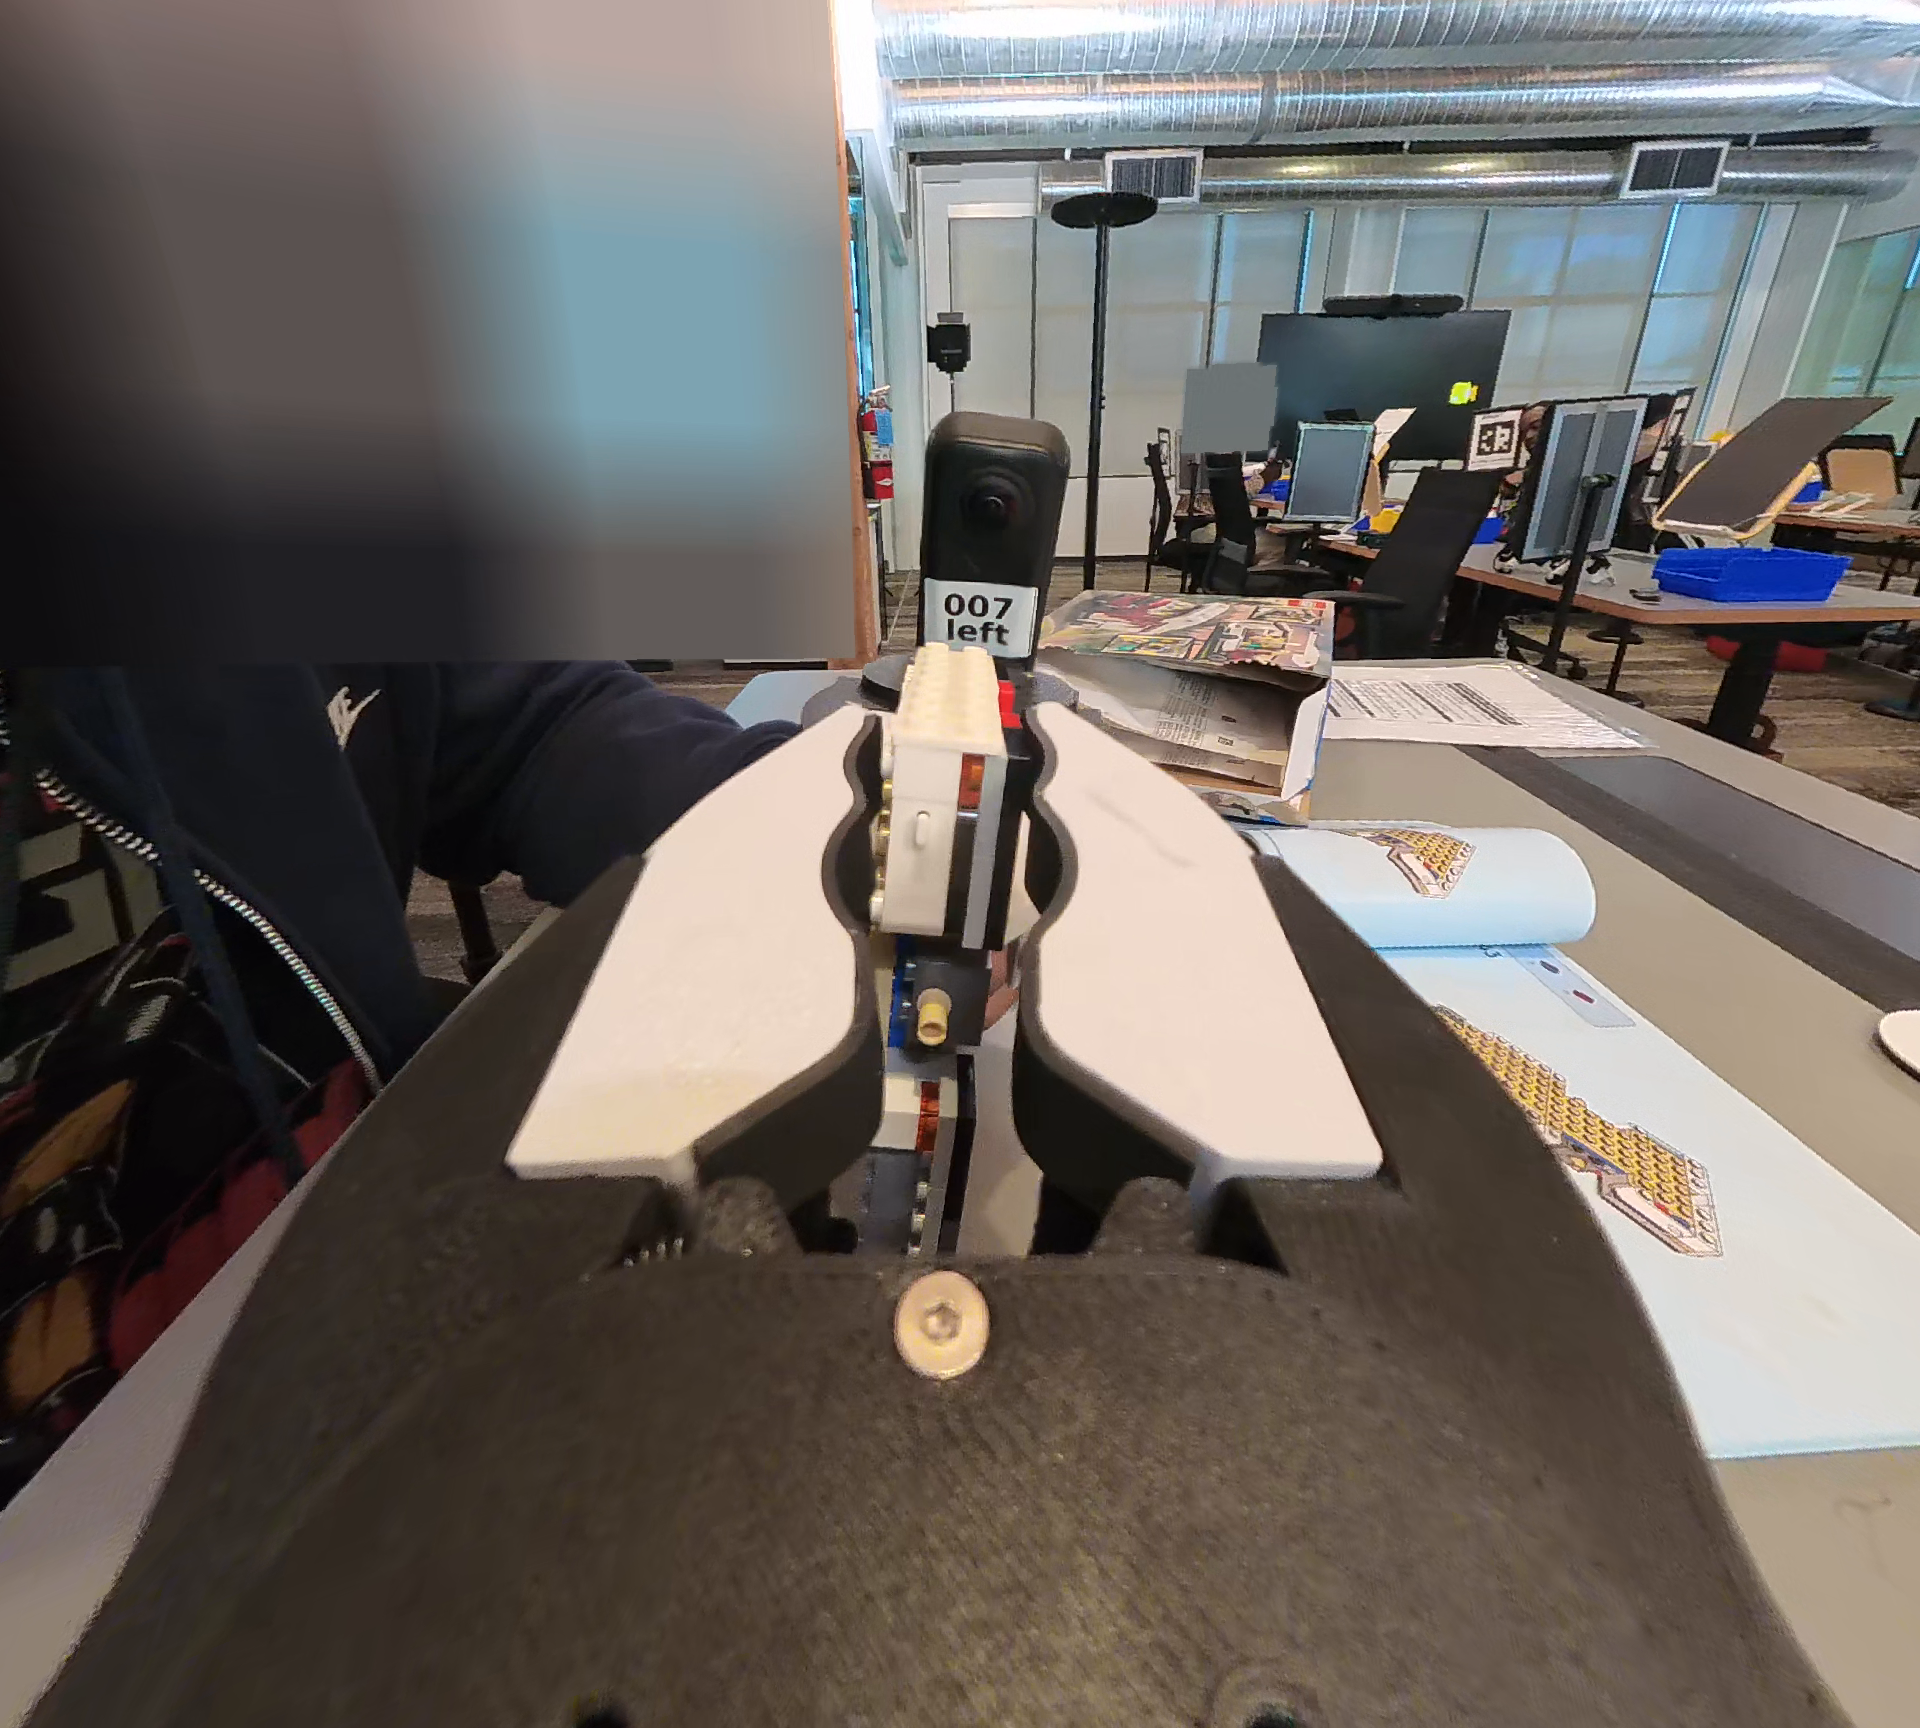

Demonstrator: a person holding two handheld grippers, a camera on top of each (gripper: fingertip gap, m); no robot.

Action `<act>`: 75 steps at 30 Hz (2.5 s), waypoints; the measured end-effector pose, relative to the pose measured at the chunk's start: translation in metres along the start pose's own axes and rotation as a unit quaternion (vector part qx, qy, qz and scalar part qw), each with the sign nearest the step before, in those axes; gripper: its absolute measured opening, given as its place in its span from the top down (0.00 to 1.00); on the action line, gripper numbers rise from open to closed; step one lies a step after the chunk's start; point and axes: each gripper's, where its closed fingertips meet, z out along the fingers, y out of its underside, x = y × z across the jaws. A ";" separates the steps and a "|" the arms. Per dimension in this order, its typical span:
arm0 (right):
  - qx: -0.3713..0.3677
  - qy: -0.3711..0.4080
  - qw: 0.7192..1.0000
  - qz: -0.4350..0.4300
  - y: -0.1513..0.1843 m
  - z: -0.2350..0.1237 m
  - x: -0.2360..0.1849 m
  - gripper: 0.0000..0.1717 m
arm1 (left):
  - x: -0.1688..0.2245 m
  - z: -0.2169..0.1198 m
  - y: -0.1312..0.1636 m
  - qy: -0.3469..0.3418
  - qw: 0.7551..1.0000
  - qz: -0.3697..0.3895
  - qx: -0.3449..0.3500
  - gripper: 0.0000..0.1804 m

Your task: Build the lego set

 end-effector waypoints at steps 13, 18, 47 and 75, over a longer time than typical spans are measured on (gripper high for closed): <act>0.002 -0.015 1.000 0.007 0.001 0.000 -0.003 0.86 | 0.002 0.001 0.001 0.004 1.000 0.001 -0.003 0.88; 0.005 -0.013 1.000 0.009 0.000 0.001 -0.003 0.86 | 0.001 0.001 0.000 0.002 1.000 -0.001 0.001 0.88; -0.056 0.001 0.998 0.001 0.013 -0.006 0.007 0.86 | -0.009 -0.003 0.001 -0.032 0.999 0.014 -0.012 0.88; -0.038 0.011 0.998 0.046 0.013 -0.008 0.018 0.86 | -0.014 -0.003 0.003 -0.036 0.999 -0.025 -0.004 0.88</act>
